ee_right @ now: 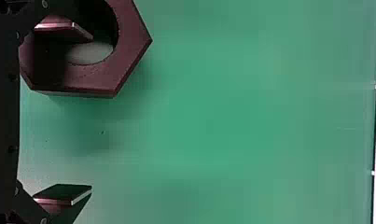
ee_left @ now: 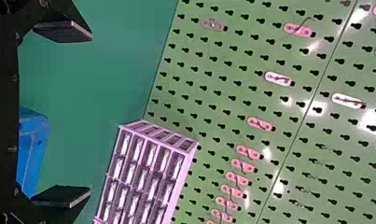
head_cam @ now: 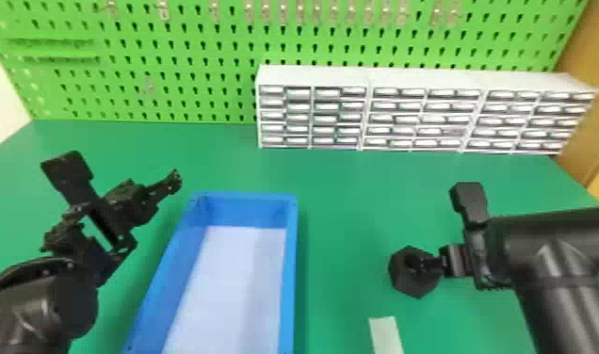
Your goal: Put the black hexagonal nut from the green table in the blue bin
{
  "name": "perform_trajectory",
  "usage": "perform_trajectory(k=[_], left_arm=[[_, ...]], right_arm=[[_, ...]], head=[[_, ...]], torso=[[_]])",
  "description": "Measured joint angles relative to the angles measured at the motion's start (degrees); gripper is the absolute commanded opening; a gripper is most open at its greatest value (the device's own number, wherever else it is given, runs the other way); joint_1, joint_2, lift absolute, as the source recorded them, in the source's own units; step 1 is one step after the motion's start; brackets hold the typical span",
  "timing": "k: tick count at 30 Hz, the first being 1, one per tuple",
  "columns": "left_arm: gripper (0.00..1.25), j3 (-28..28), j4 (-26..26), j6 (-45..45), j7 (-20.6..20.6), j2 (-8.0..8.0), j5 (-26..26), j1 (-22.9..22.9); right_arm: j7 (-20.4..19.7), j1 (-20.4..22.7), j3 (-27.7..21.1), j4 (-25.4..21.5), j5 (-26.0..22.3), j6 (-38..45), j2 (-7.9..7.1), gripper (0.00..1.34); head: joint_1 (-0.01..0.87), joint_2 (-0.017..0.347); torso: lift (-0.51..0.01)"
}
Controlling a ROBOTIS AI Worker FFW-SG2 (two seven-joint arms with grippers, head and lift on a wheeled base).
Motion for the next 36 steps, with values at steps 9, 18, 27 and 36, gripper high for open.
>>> perform_trajectory(k=[9, 18, 27, 36], left_arm=[[1.12, 0.00, 0.00, 0.00, 0.00, 0.01, 0.00, 0.00], [1.12, 0.00, 0.00, 0.00, 0.00, 0.01, 0.00, 0.00], [1.12, 0.00, 0.00, 0.00, 0.00, -0.02, 0.00, 0.00], [1.12, -0.02, 0.00, 0.00, 0.00, -0.01, 0.00, 0.00]], right_arm=[[-0.01, 0.18, -0.02, 0.68, 0.15, -0.38, 0.06, 1.18], [-0.01, 0.19, 0.03, 0.91, 0.29, -0.59, 0.06, 1.13], [0.00, 0.19, 0.11, 0.91, 0.28, -0.80, 0.07, 0.69], [0.02, 0.00, 0.47, 0.88, 0.40, -0.78, 0.07, 0.47]], head=[[0.666, 0.032], [0.666, 0.032], [0.666, 0.032], [0.666, 0.032]], torso=[[-0.100], [-0.100], [-0.100], [-0.100]])
